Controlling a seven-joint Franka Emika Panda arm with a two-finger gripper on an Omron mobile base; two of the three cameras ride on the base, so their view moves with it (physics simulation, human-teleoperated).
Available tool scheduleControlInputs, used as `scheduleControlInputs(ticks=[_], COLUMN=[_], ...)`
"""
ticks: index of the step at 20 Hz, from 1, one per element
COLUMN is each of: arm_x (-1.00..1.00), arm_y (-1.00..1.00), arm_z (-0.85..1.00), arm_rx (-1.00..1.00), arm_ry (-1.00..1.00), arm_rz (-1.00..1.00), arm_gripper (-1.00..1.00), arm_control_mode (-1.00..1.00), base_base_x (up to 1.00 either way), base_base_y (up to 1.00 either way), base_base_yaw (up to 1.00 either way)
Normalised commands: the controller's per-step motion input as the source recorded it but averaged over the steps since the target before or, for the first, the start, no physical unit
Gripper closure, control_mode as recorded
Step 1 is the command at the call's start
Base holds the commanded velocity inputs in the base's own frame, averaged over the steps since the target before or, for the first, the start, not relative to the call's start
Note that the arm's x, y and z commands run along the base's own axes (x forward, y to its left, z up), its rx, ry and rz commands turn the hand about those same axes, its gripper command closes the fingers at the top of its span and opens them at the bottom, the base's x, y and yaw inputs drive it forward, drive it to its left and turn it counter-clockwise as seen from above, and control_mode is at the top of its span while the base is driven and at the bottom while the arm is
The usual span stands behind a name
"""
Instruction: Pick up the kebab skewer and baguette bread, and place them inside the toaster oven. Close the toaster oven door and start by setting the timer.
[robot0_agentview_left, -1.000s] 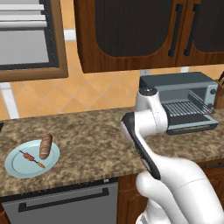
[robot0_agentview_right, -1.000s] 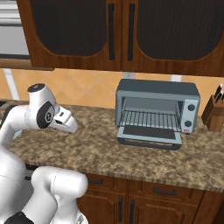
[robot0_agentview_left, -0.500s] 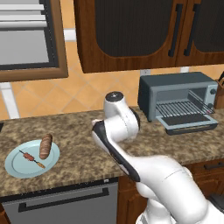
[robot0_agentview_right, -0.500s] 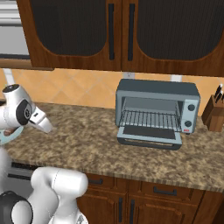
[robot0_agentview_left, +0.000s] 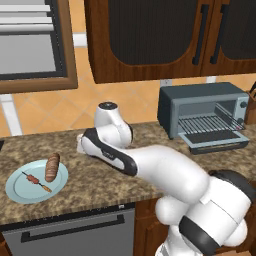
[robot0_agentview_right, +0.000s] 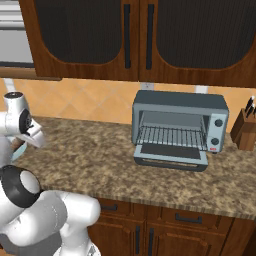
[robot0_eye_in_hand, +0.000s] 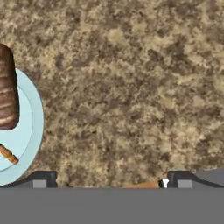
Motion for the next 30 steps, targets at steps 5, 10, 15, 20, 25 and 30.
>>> scheduleControlInputs(ticks=[5, 10, 15, 20, 25, 30], arm_x=[0.24, 0.02, 0.15, 0.28, 0.37, 0.40], arm_y=[0.92, 0.69, 0.63, 0.28, 0.35, 0.36], arm_z=[-0.08, -0.01, -0.31, -0.28, -0.20, -0.30], arm_rx=[0.04, -0.03, -0.04, -0.05, -0.03, -0.01], arm_ry=[0.08, 0.17, 0.02, 0.00, -0.01, 0.00], arm_rz=[0.07, 0.01, 0.01, 0.00, 0.00, 0.00], arm_gripper=[-1.00, -1.00, -1.00, -1.00, -1.00, -1.00], arm_control_mode=[-1.00, -1.00, -1.00, -1.00, -1.00, -1.00], base_base_x=[0.00, 0.00, 0.00, 0.00, 0.00, 0.00], base_base_y=[0.00, 0.00, 0.00, 0.00, 0.00, 0.00], base_base_yaw=[0.00, 0.00, 0.00, 0.00, 0.00, 0.00])
